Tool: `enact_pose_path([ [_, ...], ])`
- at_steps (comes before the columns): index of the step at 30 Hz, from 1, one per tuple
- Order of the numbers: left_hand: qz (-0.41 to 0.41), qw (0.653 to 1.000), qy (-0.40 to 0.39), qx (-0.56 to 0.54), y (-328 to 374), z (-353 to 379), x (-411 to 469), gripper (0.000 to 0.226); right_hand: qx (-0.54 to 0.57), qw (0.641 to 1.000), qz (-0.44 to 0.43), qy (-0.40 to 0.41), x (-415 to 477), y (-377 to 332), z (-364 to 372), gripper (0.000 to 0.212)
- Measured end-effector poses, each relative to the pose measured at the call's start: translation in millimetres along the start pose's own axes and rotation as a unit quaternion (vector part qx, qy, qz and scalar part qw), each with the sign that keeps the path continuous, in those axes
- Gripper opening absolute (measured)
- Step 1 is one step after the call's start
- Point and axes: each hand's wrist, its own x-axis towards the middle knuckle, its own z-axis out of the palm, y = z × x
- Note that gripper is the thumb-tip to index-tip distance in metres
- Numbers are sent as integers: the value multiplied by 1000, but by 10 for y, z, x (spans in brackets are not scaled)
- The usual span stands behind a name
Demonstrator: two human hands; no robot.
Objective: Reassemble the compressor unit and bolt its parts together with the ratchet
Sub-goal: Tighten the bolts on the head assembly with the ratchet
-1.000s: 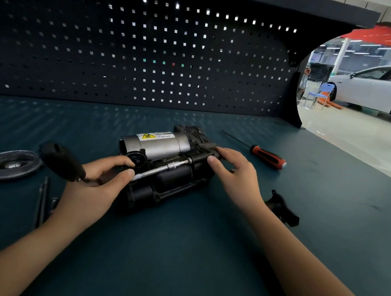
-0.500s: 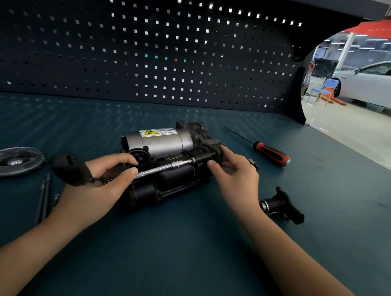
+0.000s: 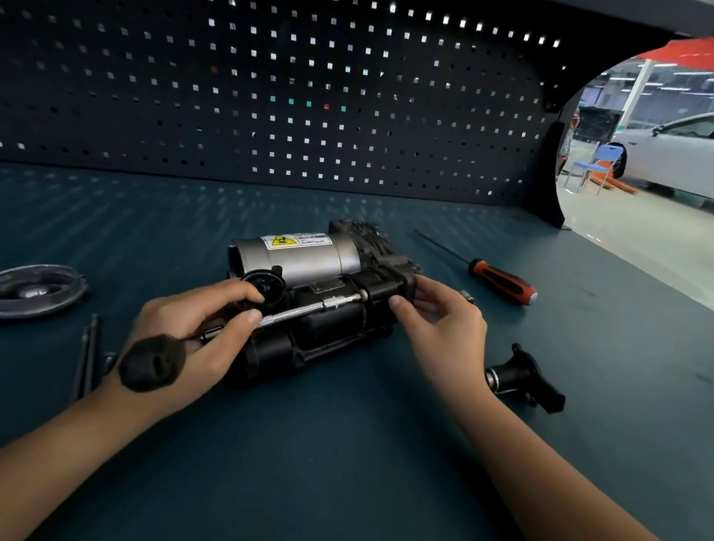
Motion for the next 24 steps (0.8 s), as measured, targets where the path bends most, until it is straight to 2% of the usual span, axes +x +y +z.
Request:
enact_pose_path([
  [4,91,995,-17,31,22,23,-17,33,-43,999,5,-20,-76,64,-76,31],
  [8,123,991,-28,42,35,36,-24,32,-57,998,10,-28,-130,61,-118,27],
  [12,159,985,-12,63,15,31,-19,31,-68,997,5,-30,-145,45,-91,32],
  [16,219,969,-49,105,-80,-14,66,23,-83,996,11,-11,-131,80,-78,33],
  [22,188,976,-58,93,-190,-3,202,43,-78,997,25,-4,-111,90,-67,30],
  [24,191,972,-58,122,-220,36,158,42,-76,997,28,-3,-98,102,-61,29],
])
